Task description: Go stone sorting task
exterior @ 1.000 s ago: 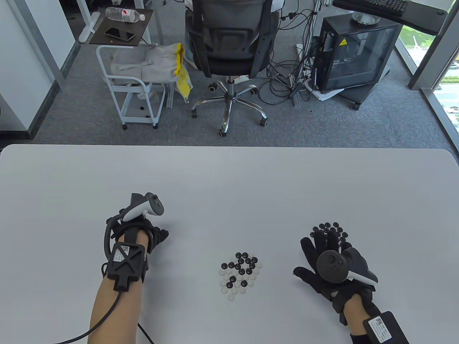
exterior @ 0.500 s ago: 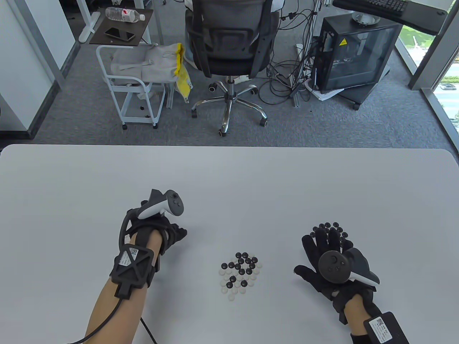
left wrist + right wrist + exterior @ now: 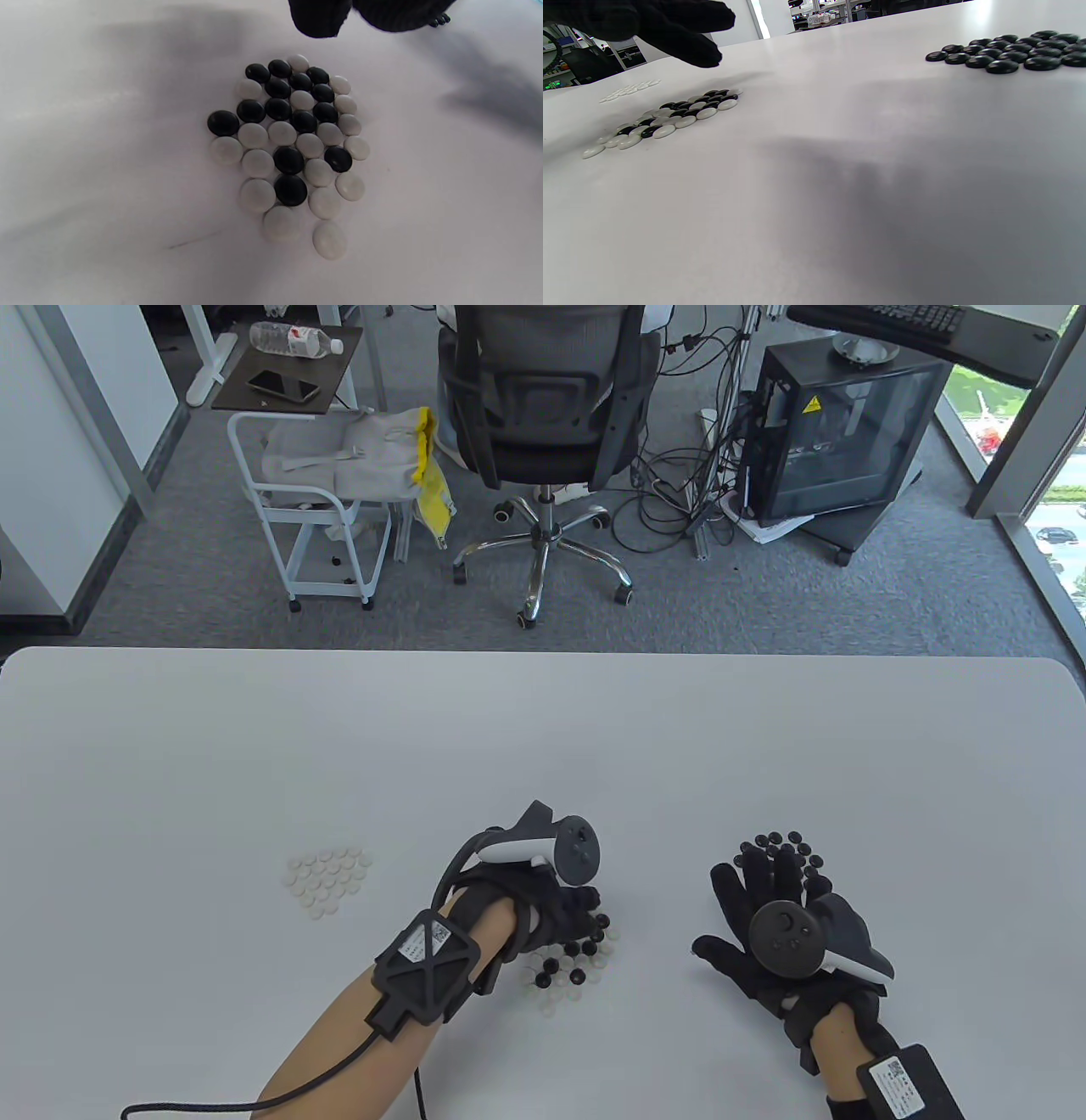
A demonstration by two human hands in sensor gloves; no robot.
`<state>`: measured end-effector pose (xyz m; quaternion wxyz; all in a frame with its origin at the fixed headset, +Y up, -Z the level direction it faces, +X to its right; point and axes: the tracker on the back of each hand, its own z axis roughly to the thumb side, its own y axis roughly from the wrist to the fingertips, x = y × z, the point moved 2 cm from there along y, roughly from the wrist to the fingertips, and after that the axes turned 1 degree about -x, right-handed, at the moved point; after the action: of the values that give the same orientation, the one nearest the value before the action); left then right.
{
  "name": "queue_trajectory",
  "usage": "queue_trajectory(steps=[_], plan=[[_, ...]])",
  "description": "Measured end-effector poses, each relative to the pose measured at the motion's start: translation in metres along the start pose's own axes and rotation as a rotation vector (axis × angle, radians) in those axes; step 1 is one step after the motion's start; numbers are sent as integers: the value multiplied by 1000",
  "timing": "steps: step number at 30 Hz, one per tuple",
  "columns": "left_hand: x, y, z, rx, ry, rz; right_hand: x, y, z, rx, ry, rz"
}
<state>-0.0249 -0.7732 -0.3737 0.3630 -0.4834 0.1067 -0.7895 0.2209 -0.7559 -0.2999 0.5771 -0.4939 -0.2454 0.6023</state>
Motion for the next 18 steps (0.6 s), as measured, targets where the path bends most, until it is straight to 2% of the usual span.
queue_trajectory(steps=[5,9,13,18], plan=[[6,23,0,-37,-6,-34,0,0,0,2,-3,2],[-1,32,-17,-90,-103,-20,1,-1,-1,0,1,0],[-10,25,-56,-210,-168,3,2,-3,-2,-1,5,-6],[-8,-8,-114,-368,-237,-27,4,-4,-3,-2,13,-12]])
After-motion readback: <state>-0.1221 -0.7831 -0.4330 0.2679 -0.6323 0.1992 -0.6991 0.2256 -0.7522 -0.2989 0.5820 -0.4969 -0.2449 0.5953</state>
